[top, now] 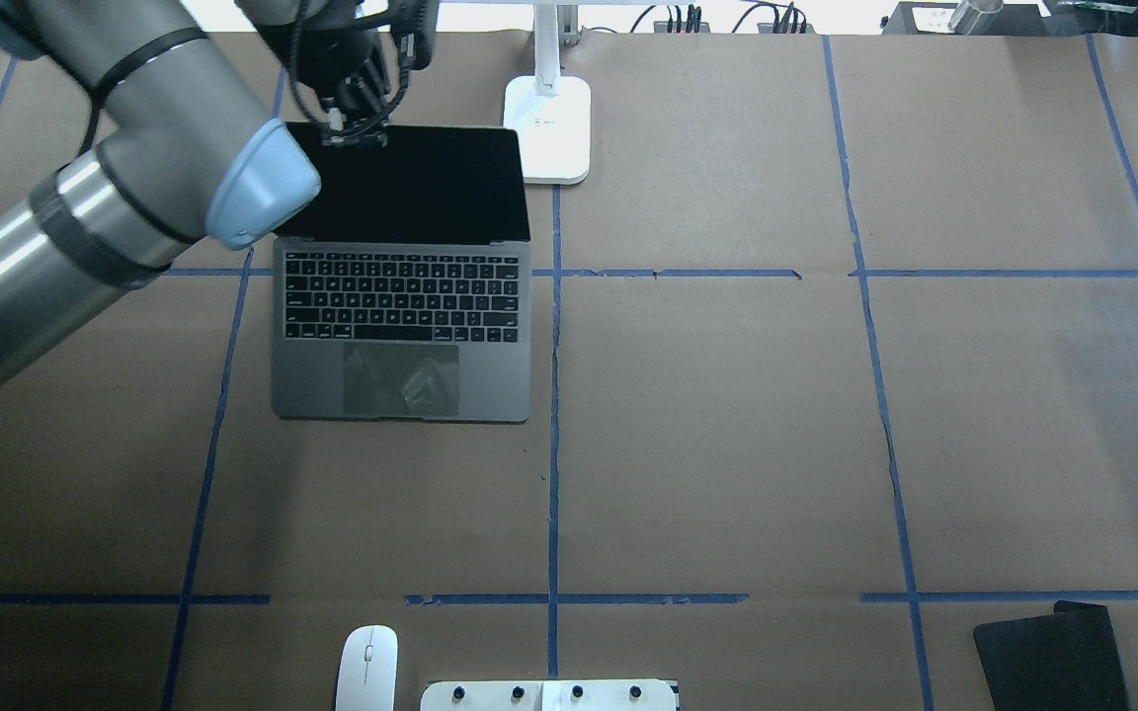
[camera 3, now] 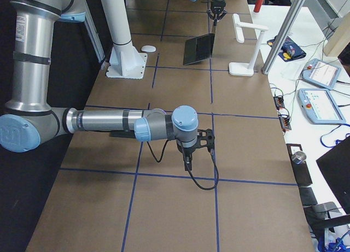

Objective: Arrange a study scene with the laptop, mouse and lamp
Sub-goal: 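Carry the laptop with the left gripper and set it before the lamp, then open the left gripper and withdraw the left arm from the laptop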

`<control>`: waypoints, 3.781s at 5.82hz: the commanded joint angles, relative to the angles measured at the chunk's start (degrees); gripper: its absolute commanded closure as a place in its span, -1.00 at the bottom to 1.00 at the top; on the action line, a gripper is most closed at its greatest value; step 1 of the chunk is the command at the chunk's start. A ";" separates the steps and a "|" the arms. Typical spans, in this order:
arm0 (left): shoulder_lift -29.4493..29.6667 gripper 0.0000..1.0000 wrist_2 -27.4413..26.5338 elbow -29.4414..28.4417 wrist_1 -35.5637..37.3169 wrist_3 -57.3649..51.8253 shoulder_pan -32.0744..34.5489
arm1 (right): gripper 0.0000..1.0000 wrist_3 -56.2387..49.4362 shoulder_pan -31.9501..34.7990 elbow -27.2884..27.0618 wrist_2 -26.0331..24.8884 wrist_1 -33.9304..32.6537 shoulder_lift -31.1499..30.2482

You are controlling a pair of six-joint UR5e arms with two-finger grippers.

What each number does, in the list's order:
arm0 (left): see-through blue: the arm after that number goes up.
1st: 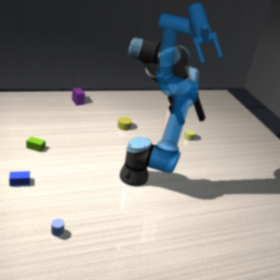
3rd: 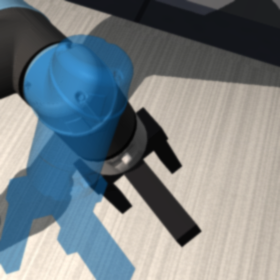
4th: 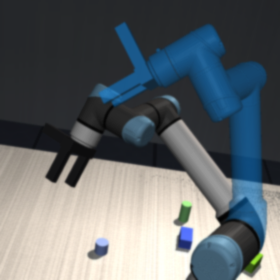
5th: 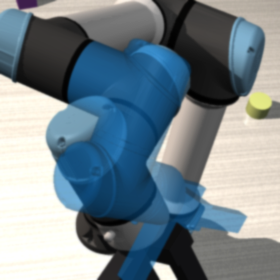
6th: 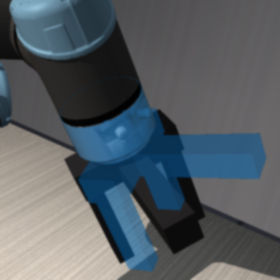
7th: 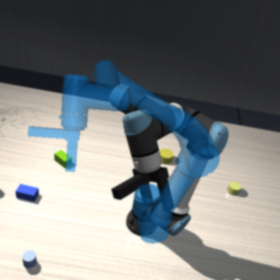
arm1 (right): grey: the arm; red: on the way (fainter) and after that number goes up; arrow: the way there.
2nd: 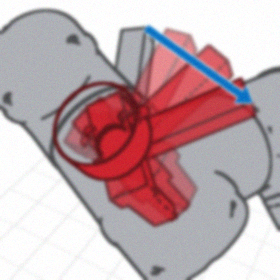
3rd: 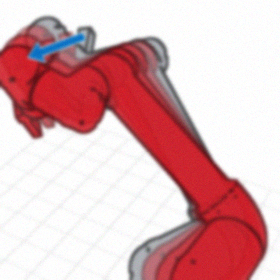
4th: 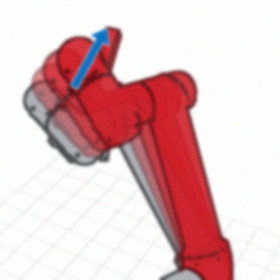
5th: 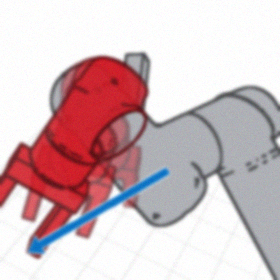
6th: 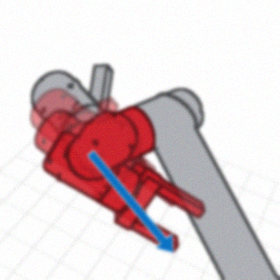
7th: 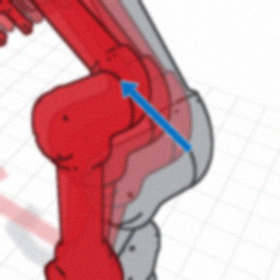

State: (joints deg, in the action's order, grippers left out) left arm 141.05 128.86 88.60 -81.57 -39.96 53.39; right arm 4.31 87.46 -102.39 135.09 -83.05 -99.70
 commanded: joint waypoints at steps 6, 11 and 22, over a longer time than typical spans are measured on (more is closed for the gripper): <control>3.99 0.03 -6.17 -13.46 -18.16 12.79 -4.88 | -1.00 -0.09 0.00 0.08 -0.09 -0.01 -0.23; -5.86 -0.99 -5.64 3.14 -17.22 12.89 -0.86 | -1.00 -0.09 0.08 0.00 0.00 0.08 -0.41; -45.24 -1.00 -3.71 29.09 11.35 46.46 12.44 | -1.00 24.60 -13.06 -13.71 0.35 21.32 -17.76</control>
State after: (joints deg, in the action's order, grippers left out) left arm 96.72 125.16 117.59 -70.18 6.41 65.62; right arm 20.79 77.86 -115.01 135.45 -71.56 -112.53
